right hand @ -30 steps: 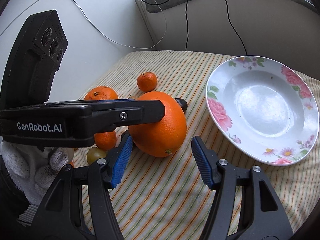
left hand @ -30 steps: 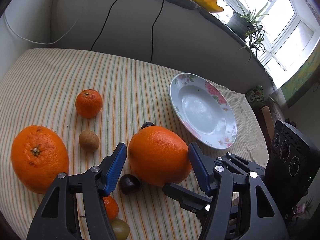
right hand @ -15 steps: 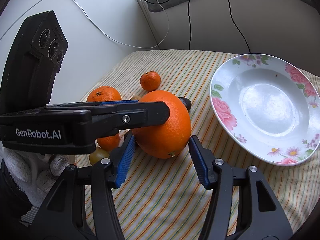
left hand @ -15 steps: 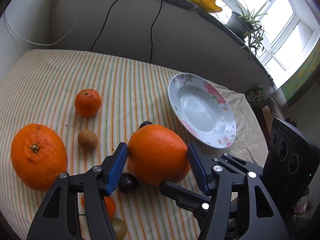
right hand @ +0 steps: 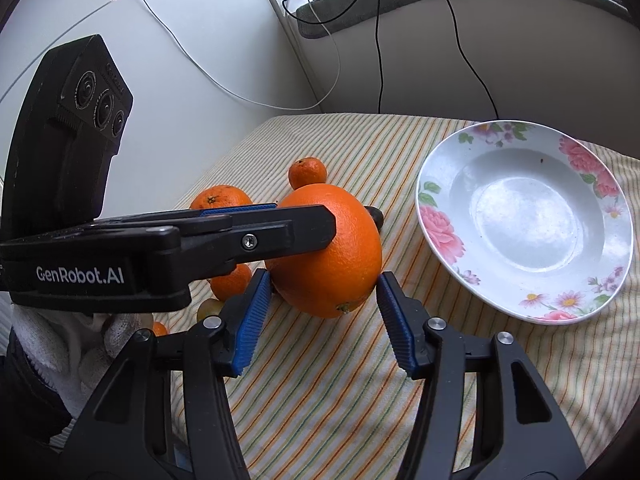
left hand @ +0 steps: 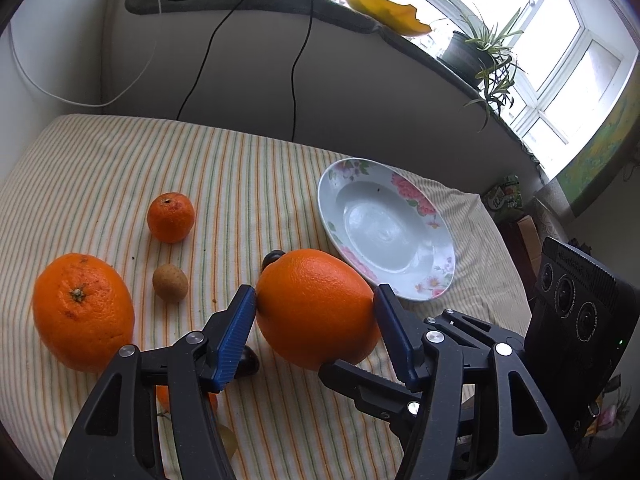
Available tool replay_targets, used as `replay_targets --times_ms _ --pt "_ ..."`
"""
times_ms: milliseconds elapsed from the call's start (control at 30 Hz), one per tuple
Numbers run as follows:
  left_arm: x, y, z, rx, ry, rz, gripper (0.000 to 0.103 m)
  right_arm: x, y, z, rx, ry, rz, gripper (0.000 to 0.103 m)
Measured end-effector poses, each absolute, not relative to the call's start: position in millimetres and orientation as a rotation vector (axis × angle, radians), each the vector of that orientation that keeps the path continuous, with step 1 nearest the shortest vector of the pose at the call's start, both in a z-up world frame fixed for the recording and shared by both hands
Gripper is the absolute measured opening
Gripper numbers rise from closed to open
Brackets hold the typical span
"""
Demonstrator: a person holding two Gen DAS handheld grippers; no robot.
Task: Organize fruits
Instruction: 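Lift the orange with the right gripper and carry it over the plate, then lower the orange into the plate and open the right gripper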
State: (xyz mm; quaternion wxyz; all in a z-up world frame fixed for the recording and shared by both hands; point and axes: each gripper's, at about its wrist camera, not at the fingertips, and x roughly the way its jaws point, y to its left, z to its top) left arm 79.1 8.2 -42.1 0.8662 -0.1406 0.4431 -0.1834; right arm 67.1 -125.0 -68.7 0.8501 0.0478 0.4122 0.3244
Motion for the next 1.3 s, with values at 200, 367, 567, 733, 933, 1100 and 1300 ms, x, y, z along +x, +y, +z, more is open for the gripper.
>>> replay_targets --times_ms 200,367,567,733,933,1100,1300 --pt "83 -7 -31 -0.284 0.899 -0.413 0.060 62 -141 -57 0.109 0.838 0.655 0.057" --pt "89 -24 -26 -0.274 0.889 -0.440 0.060 57 -158 -51 0.111 0.823 0.625 0.057" --pt "98 -46 -25 -0.263 0.890 -0.464 0.060 55 -179 -48 0.119 0.818 0.594 0.057" --pt "105 -60 -22 -0.240 0.884 -0.478 0.060 66 -189 -42 0.134 0.812 0.576 0.057" --pt "110 -72 -22 -0.219 0.887 -0.487 0.060 66 -198 -43 0.138 0.809 0.556 0.057" --pt "111 -77 -24 -0.208 0.892 -0.491 0.060 67 -205 -45 0.140 0.812 0.547 0.057" --pt "112 -84 -28 -0.194 0.912 -0.507 0.057 74 -209 -47 0.141 0.813 0.517 0.057"
